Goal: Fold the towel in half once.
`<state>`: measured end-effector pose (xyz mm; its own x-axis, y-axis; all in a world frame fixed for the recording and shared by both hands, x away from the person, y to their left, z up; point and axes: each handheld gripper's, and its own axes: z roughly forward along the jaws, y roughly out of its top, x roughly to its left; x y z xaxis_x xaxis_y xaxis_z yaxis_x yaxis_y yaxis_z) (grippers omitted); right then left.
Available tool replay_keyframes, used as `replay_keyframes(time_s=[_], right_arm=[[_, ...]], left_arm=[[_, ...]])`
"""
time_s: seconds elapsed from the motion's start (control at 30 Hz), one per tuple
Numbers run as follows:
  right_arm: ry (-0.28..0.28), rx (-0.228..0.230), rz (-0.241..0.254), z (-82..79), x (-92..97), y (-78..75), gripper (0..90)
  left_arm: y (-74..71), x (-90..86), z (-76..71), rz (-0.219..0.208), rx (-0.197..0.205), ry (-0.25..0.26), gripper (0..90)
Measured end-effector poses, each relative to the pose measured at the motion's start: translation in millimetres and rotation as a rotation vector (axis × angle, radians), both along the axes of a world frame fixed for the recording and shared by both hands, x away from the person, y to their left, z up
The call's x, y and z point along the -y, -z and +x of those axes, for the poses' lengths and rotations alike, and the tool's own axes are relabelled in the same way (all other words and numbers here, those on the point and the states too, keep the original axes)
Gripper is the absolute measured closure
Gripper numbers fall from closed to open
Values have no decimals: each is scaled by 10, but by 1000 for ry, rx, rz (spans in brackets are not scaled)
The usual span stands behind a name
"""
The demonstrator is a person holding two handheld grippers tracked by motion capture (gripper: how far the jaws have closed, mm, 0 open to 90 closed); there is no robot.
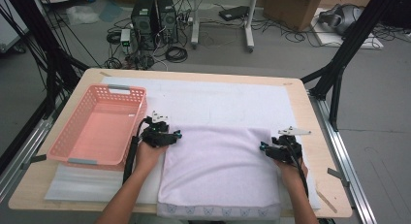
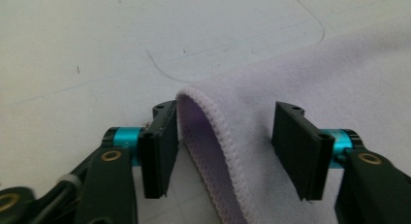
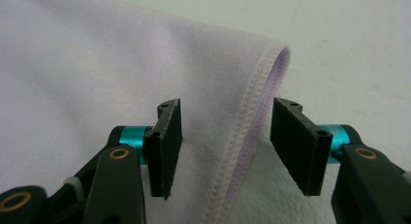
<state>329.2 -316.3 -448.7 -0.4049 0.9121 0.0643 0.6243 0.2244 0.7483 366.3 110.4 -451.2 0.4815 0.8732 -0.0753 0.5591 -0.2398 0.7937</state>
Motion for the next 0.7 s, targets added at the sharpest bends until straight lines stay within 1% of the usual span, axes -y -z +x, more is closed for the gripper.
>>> replay_keyframes(time_s=[0.03, 0.13, 0.17, 0.2, 0.23, 0.27, 0.3, 0.33, 0.4, 0.5, 0.57, 0.6, 0.67, 0.7], right_arm=[[2, 2, 6, 10, -6, 5, 438], [-4, 0, 3, 13, -14, 5, 476], [-5, 5, -1, 12, -14, 5, 519], [-14, -2, 6, 3, -18, -1, 583], [-29, 4, 4, 3, -19, 0, 633], [-36, -2, 15, -5, -29, -2, 704], [-49, -8, 28, -13, -40, -1, 802], [-62, -15, 41, -17, -48, 0, 820], [-57, -8, 22, -29, -73, -6, 836], [-57, 1, 9, -38, -80, -12, 842], [-54, 10, 14, -40, -75, -7, 843], [-52, 8, 23, -45, -70, -2, 843], [-51, 12, 28, -46, -62, 4, 843], [-52, 12, 24, -49, -67, 3, 843]], left_arm=[[0, 6, -4, 4, 4, 13, 522], [0, 20, -15, -14, -2, 42, 663], [0, 25, -19, -27, -10, 43, 712], [2, 27, -18, -45, -19, 43, 757], [2, 29, -19, -53, -24, 39, 789], [4, 27, -17, -63, -29, 33, 804], [4, 20, -13, -71, -36, 29, 813], [6, 14, -9, -87, -44, 18, 818], [2, 15, -8, -95, -48, 6, 826], [-14, 7, -6, -111, -30, -11, 831], [-15, 18, -15, -101, -25, -9, 831], [-6, 24, -25, -78, -20, -3, 830], [0, 10, -39, -91, -17, -11, 827], [-3, 2, -40, -92, -16, -6, 828]])
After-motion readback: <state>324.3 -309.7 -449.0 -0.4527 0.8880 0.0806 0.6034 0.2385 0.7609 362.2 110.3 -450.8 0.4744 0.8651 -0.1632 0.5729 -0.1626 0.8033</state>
